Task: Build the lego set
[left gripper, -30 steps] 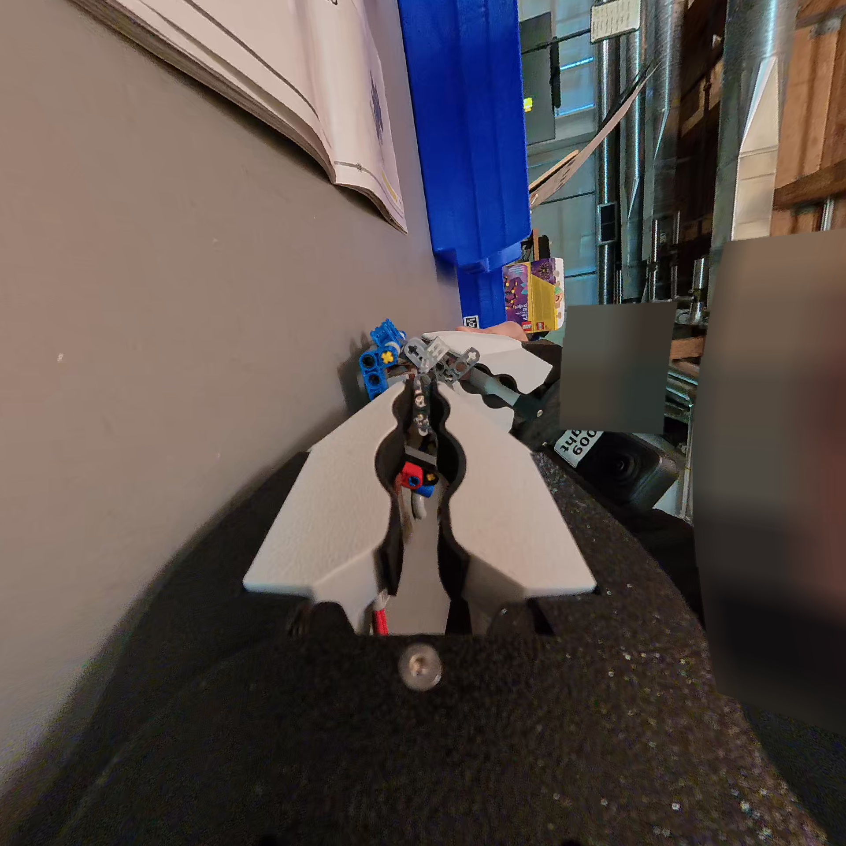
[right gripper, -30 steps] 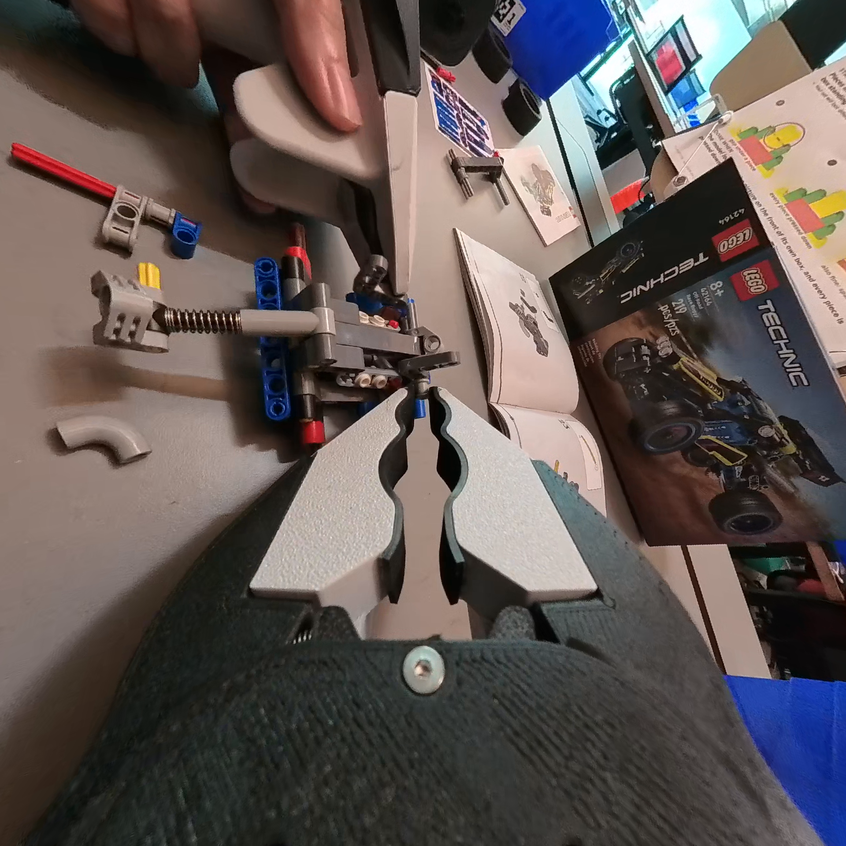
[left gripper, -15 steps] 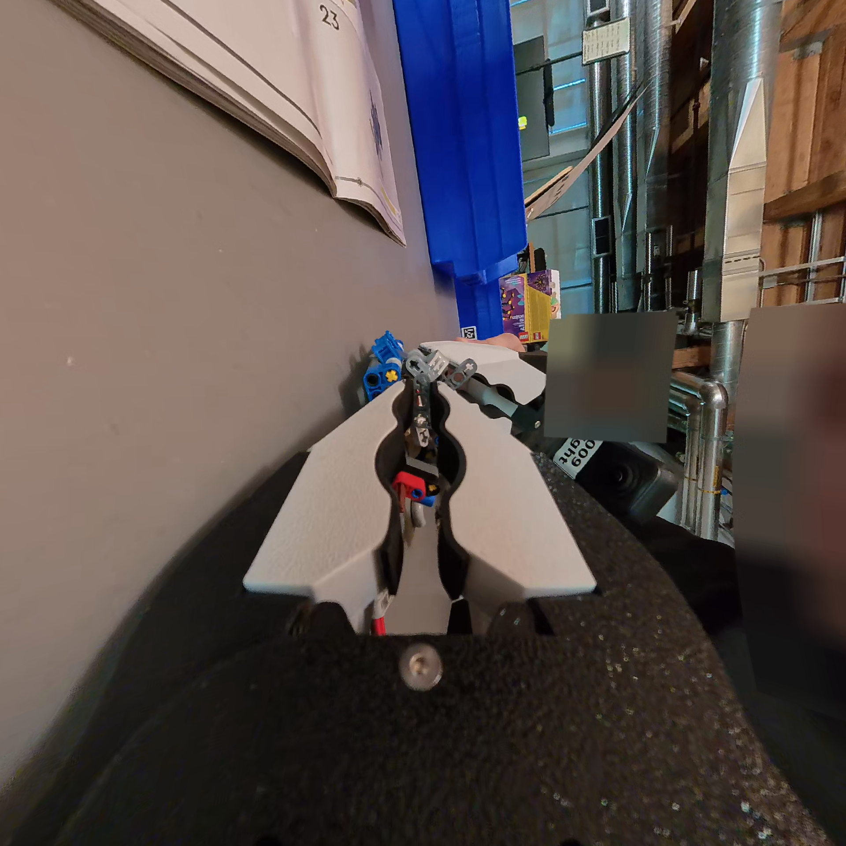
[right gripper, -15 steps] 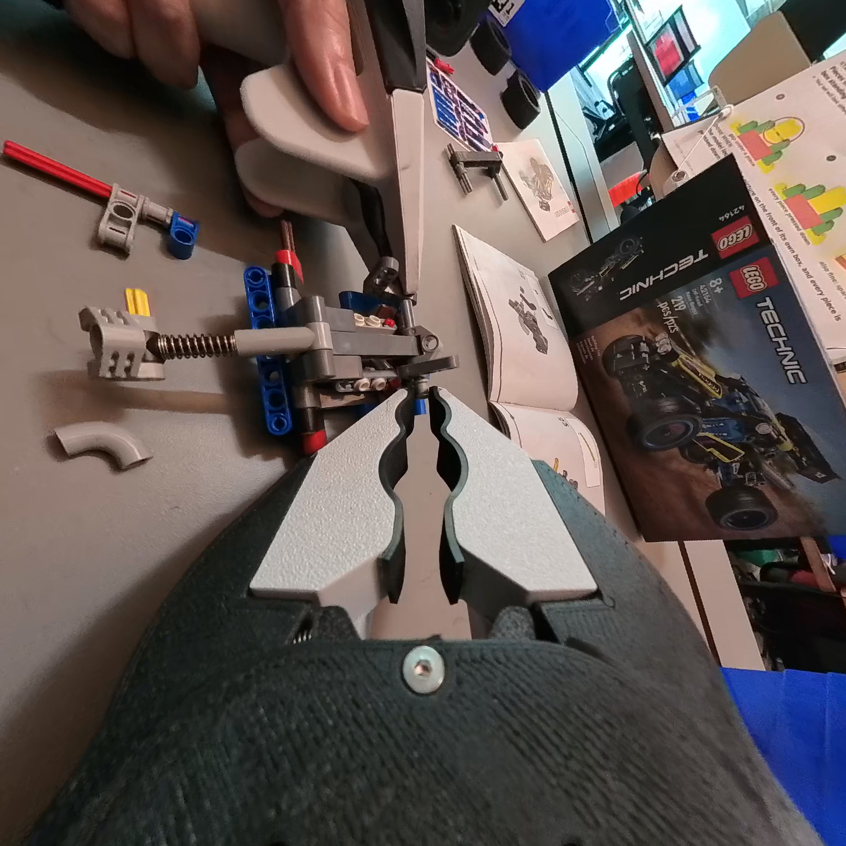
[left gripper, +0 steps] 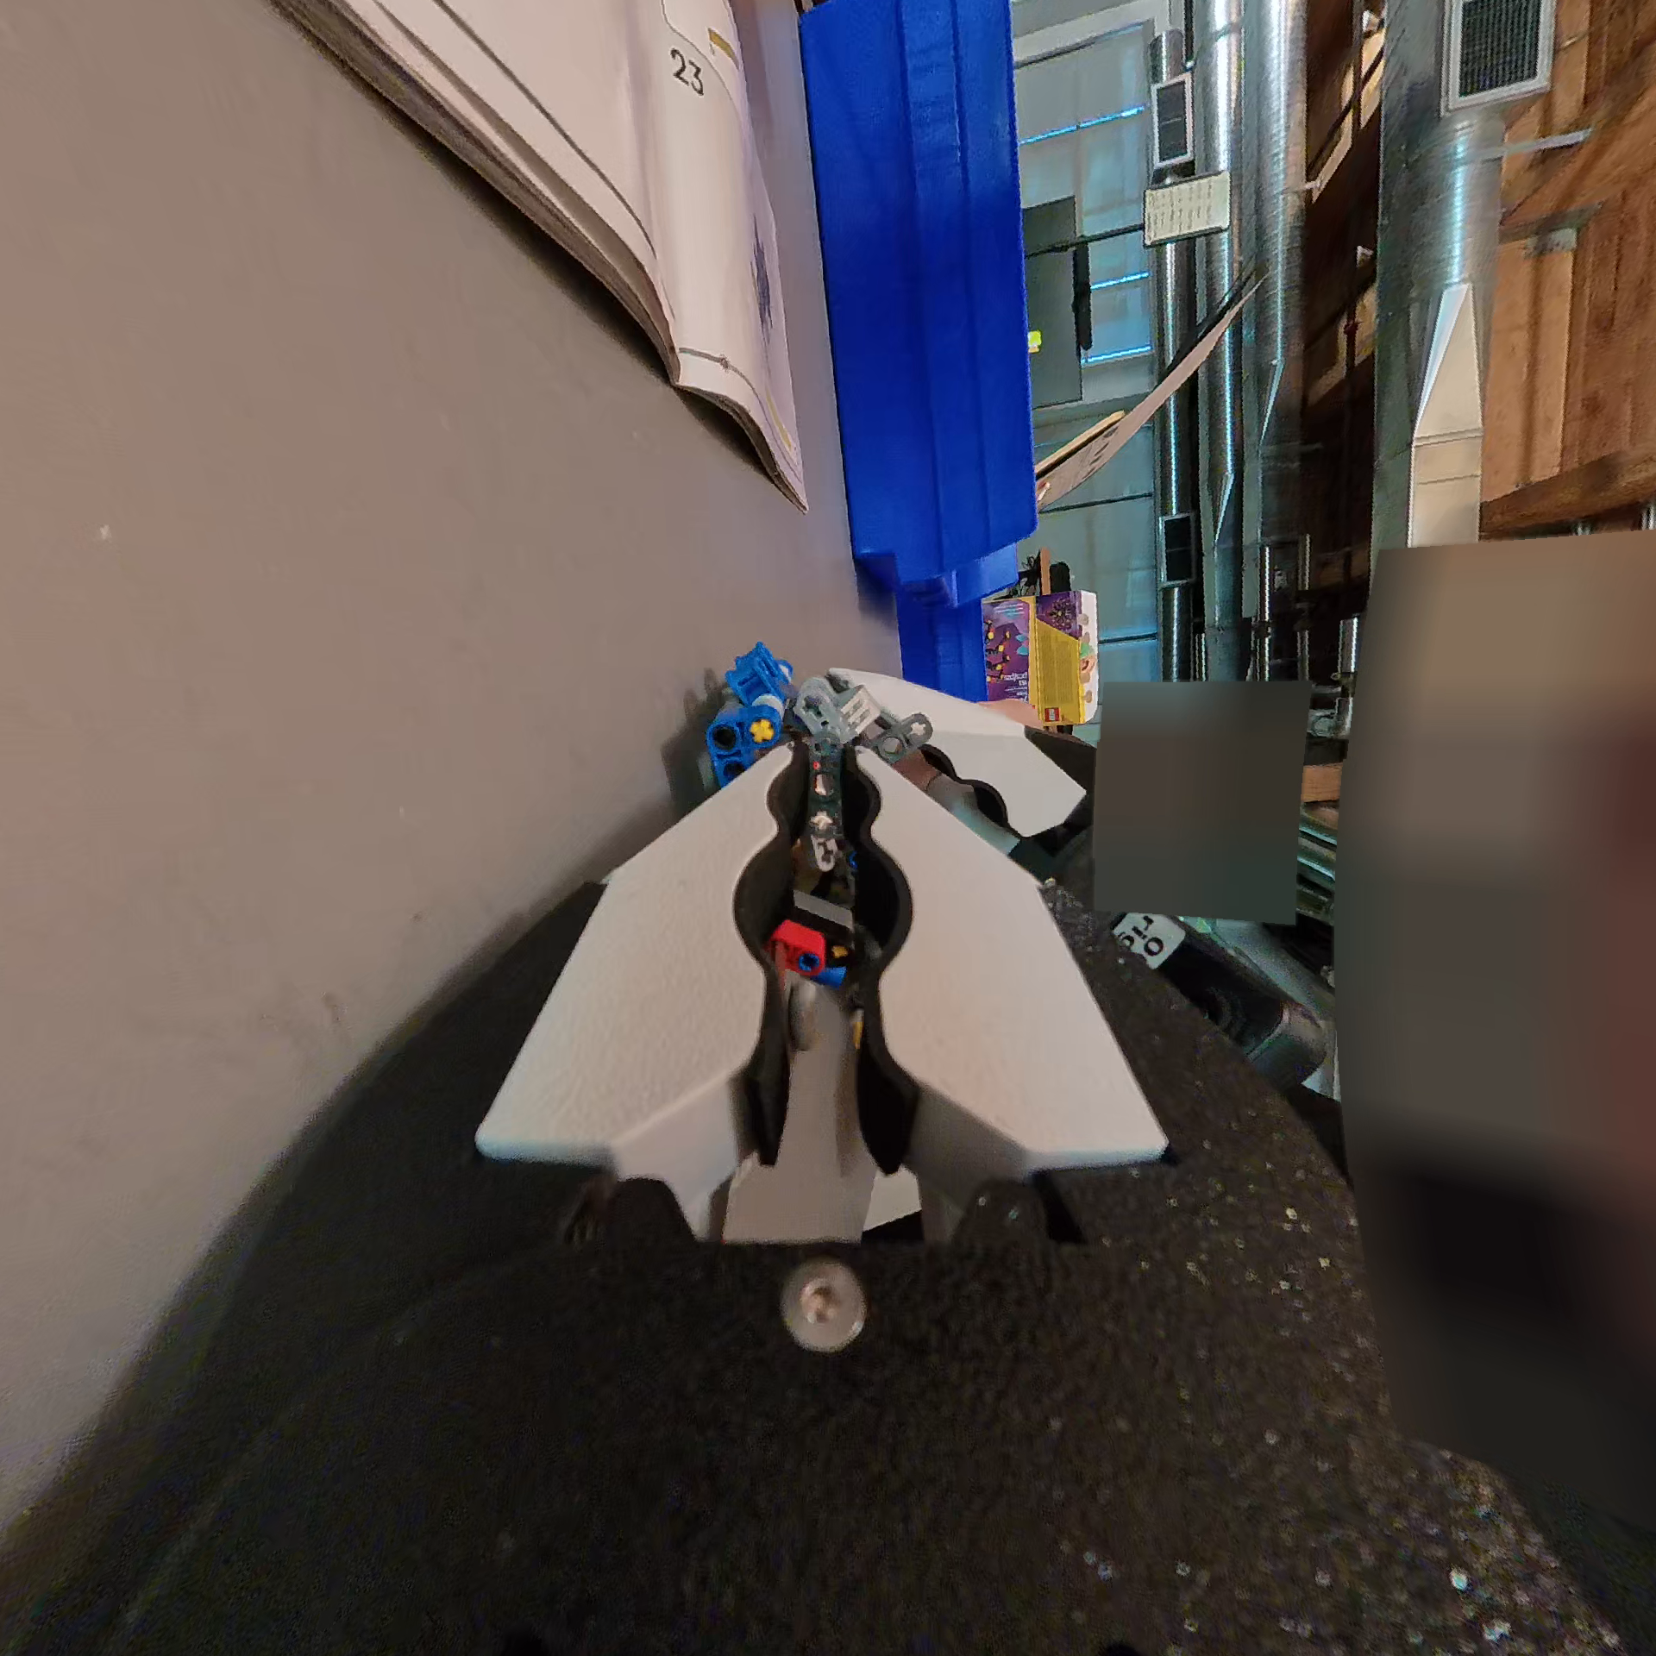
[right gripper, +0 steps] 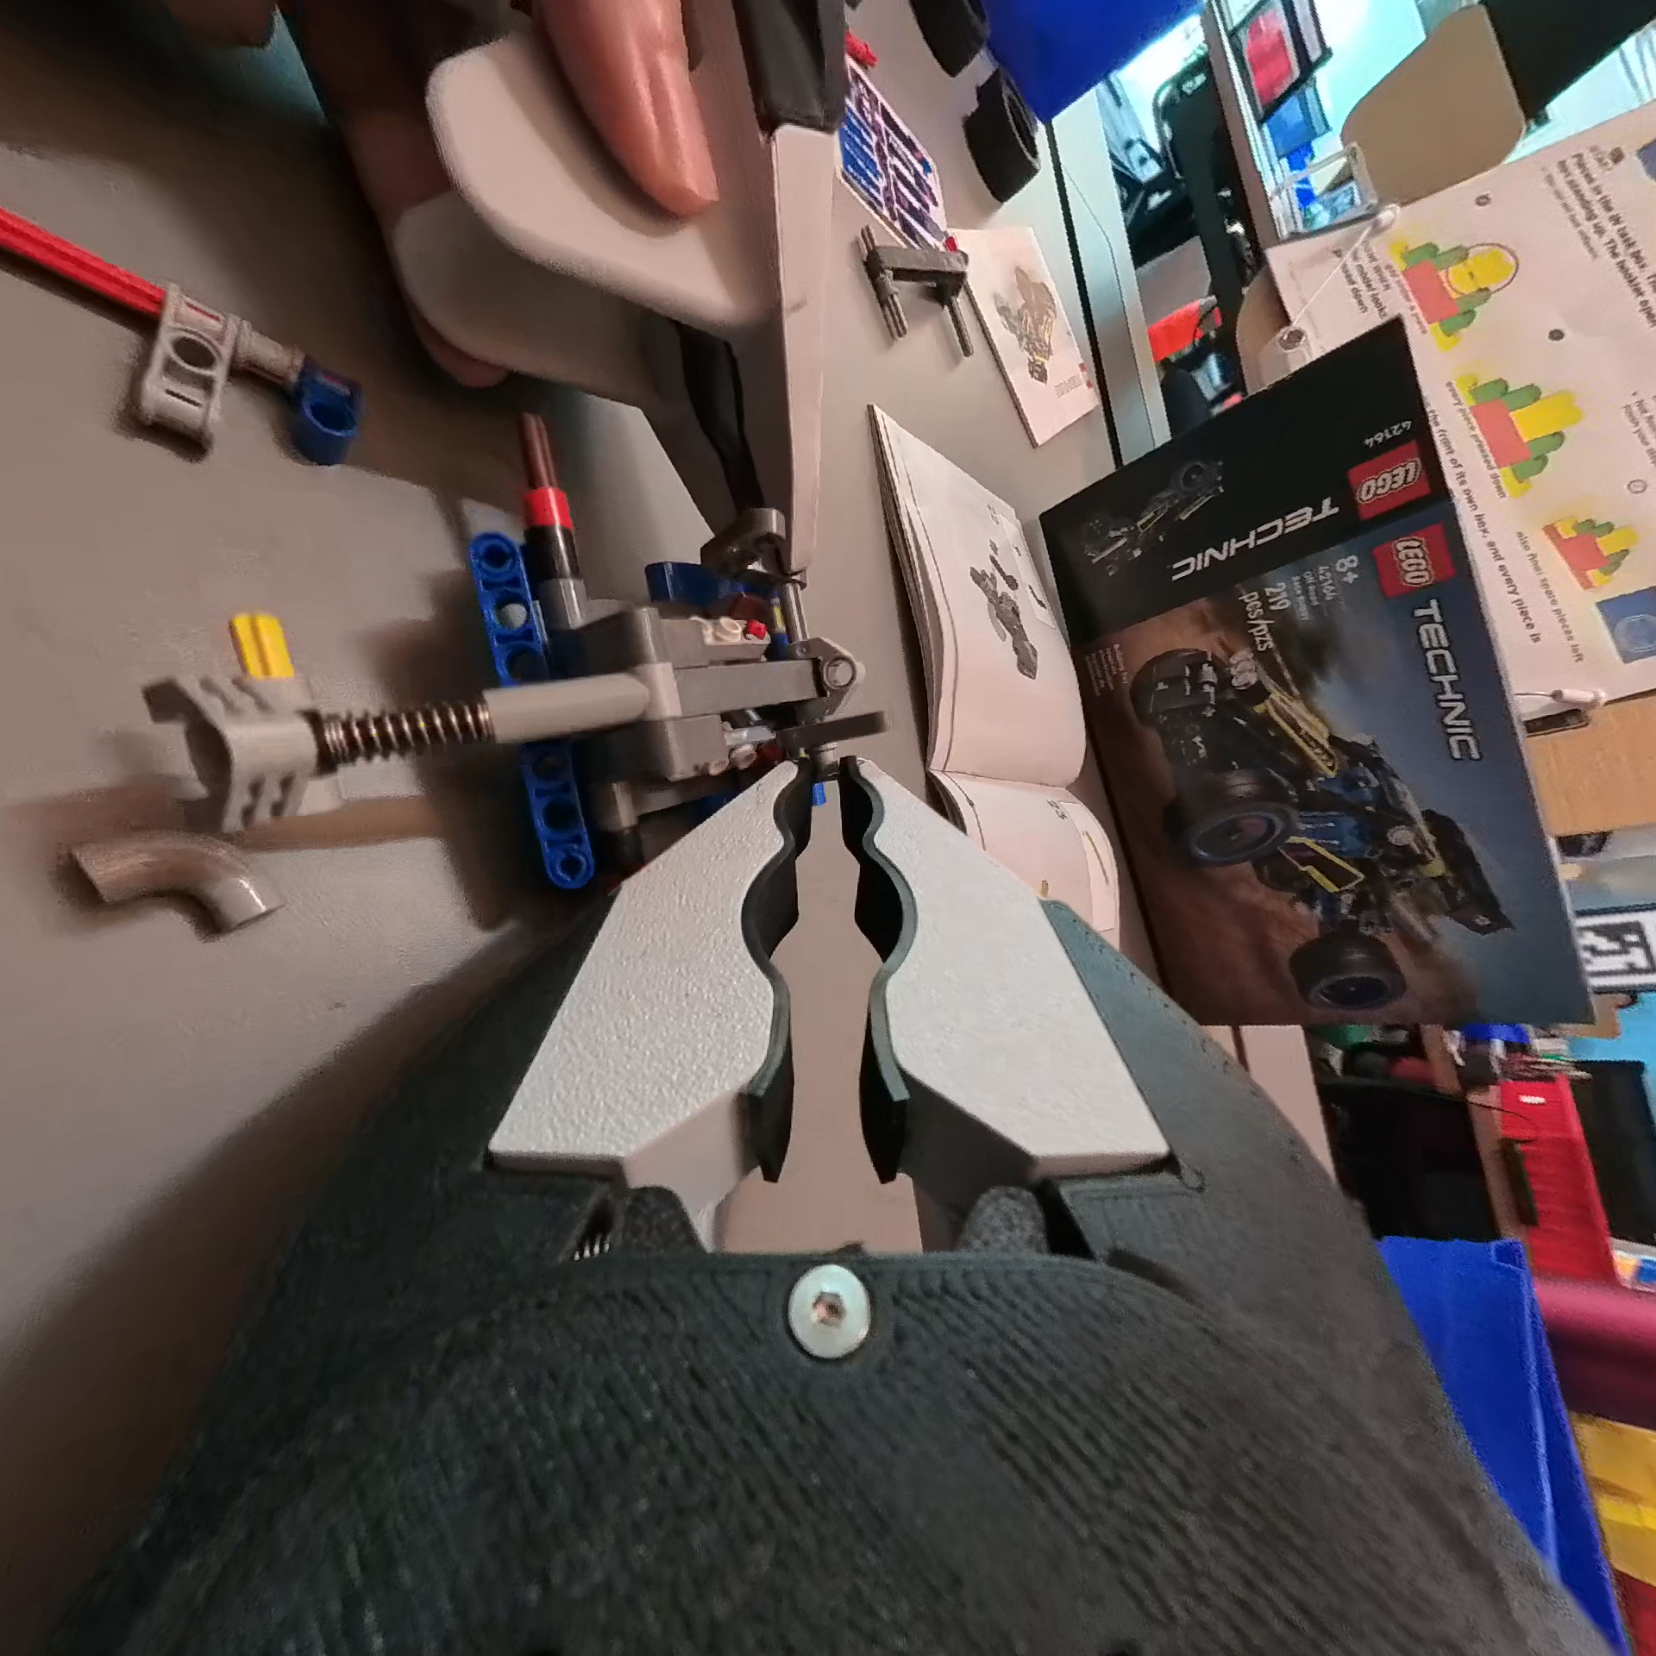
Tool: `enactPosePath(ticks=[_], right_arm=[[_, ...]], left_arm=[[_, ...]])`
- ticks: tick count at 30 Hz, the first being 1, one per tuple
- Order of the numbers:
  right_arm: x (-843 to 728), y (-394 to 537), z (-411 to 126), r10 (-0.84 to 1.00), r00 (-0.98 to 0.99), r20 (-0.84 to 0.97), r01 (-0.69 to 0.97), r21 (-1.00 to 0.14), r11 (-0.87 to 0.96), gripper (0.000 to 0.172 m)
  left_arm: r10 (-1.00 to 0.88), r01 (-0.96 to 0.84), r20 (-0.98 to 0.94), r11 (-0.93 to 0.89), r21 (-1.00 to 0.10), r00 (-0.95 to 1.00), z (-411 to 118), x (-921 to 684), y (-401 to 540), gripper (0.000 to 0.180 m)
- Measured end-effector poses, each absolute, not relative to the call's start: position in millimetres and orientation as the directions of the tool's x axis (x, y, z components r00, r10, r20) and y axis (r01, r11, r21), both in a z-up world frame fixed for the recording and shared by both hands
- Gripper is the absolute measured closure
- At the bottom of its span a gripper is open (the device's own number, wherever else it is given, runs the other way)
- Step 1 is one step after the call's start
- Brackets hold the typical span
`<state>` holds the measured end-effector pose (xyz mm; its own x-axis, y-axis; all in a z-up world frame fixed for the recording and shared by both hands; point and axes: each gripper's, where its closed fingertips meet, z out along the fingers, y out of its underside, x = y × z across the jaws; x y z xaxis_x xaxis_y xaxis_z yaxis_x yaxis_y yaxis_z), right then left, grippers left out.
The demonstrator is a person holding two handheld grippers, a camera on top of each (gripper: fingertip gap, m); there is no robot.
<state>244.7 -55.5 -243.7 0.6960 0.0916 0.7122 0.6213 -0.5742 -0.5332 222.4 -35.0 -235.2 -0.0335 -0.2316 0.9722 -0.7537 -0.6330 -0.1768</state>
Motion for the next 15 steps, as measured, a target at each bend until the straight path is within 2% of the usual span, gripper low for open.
enactPosePath(ticks=[6, 9, 12, 15], right_arm=[[244.1, -55.3, -242.7, 0.112, 0.615, 0.781, 0.670, -0.442, -0.596, 0.168], [242.9, -55.0, -241.8, 0.107, 0.620, 0.777, 0.667, -0.450, -0.594, 0.168], [244.2, -56.0, -243.0, 0.120, 0.585, 0.802, 0.678, -0.403, -0.615, 0.168], [246.0, -56.7, -245.5, 0.112, 0.625, 0.773, 0.656, -0.442, -0.612, 0.168]], left_arm=[[-0.223, -0.745, 0.975, -0.649, -0.158, -0.013, -235.1, 221.4, -35.2, 0.176], [-0.252, -0.730, 0.968, -0.658, -0.184, -0.017, -237.3, 224.3, -32.3, 0.177], [-0.299, -0.734, 0.951, -0.629, -0.256, -0.076, -235.8, 225.3, -34.6, 0.177], [-0.282, -0.758, 0.952, -0.592, -0.273, -0.122, -233.0, 222.1, -38.9, 0.177]])
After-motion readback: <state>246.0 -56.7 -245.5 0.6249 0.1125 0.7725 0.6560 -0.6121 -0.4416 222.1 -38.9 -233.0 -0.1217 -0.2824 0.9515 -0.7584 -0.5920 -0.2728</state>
